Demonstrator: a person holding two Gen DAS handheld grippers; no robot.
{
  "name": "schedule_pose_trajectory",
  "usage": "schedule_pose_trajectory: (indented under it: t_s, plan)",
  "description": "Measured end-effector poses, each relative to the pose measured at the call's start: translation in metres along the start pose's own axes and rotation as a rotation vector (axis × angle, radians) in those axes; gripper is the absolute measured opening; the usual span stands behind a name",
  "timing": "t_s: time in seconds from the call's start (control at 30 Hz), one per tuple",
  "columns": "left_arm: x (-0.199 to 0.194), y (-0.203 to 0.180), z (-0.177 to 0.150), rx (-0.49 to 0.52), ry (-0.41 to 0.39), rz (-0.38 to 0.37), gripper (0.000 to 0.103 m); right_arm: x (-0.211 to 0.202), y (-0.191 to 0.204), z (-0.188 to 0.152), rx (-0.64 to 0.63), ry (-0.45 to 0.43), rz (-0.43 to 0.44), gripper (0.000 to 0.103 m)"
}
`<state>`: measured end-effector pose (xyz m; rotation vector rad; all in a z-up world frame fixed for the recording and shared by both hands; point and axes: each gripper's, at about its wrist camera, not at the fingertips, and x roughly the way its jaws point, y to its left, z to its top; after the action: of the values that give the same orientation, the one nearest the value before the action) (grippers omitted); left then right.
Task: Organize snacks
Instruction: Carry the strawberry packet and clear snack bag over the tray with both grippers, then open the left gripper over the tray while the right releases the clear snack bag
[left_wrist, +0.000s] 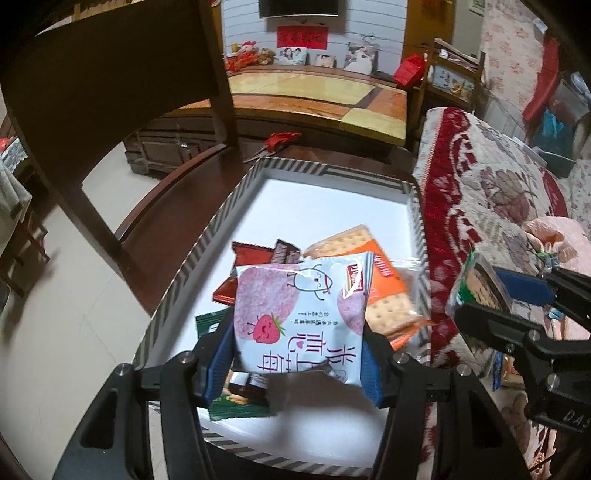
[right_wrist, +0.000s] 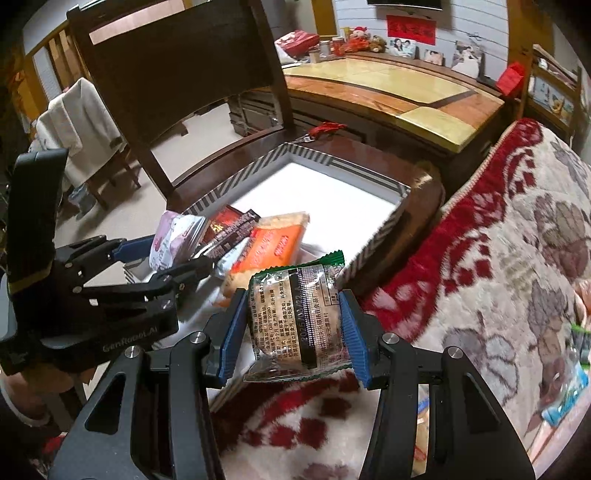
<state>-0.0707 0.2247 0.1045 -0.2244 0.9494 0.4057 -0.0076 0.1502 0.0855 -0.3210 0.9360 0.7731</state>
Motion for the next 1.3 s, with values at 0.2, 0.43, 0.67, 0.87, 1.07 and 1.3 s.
schedule_pose_trajectory:
  t_s: [0.2,0.43,0.67,0.87,1.07,1.3]
  plan:
    - [0.012,0.011,-0.002,-0.023,0.028,0.009,0.061,0.026,0.008,0.019,-0.028,0.034,0.018,0.049]
    - [0.028,0.02,-0.005,-0.04,0.065,0.018,0.061,0.06,0.014,0.033,-0.041,0.081,0.023,0.049]
    - [0.04,0.024,-0.003,-0.05,0.088,0.024,0.061,0.083,0.023,0.052,-0.067,0.086,0.025,0.049]
    - [0.049,0.024,-0.001,-0.058,0.118,0.024,0.064,0.097,0.028,0.059,-0.072,0.093,0.034,0.051]
    - [0.048,0.03,-0.001,-0.098,0.13,0.035,0.066,0.089,0.026,0.053,-0.049,0.075,0.046,0.056]
    - [0.037,0.029,-0.002,-0.102,0.108,0.038,0.076,0.072,0.018,0.047,-0.002,0.039,0.075,0.056]
